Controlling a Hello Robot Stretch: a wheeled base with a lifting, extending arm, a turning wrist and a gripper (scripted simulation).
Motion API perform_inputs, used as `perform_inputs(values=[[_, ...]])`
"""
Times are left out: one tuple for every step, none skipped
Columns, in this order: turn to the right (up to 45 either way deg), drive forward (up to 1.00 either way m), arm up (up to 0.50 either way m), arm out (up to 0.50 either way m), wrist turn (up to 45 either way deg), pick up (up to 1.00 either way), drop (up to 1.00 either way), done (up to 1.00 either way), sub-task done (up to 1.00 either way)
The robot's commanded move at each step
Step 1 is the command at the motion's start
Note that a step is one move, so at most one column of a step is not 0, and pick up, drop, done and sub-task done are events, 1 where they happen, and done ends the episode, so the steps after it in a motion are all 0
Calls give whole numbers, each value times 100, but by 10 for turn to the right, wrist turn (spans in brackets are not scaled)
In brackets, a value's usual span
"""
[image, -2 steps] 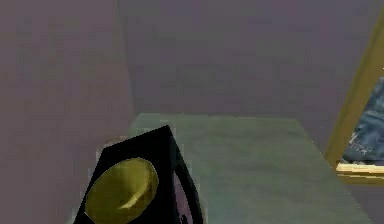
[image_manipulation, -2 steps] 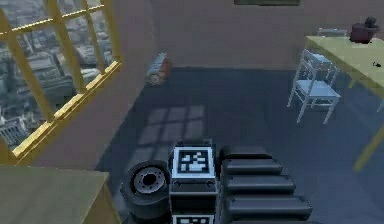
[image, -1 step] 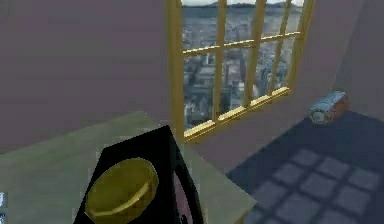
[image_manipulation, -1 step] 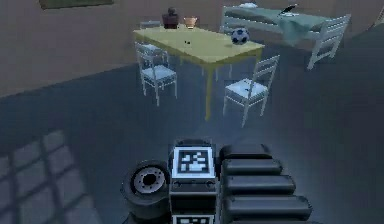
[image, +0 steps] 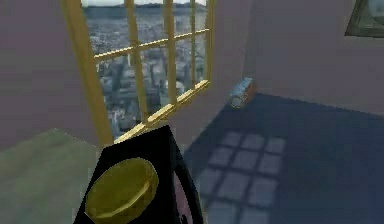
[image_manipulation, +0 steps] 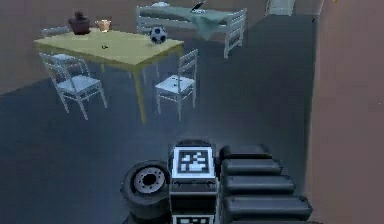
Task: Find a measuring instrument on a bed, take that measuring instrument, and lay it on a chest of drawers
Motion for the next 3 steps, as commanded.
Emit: perform_inputs(values=[[-450, 0, 0, 0, 0, 0, 0, 0, 0], [-450, 0, 0, 0, 0, 0, 0, 0, 0], [-150, 0, 0, 0, 0, 0, 0, 0, 0]])
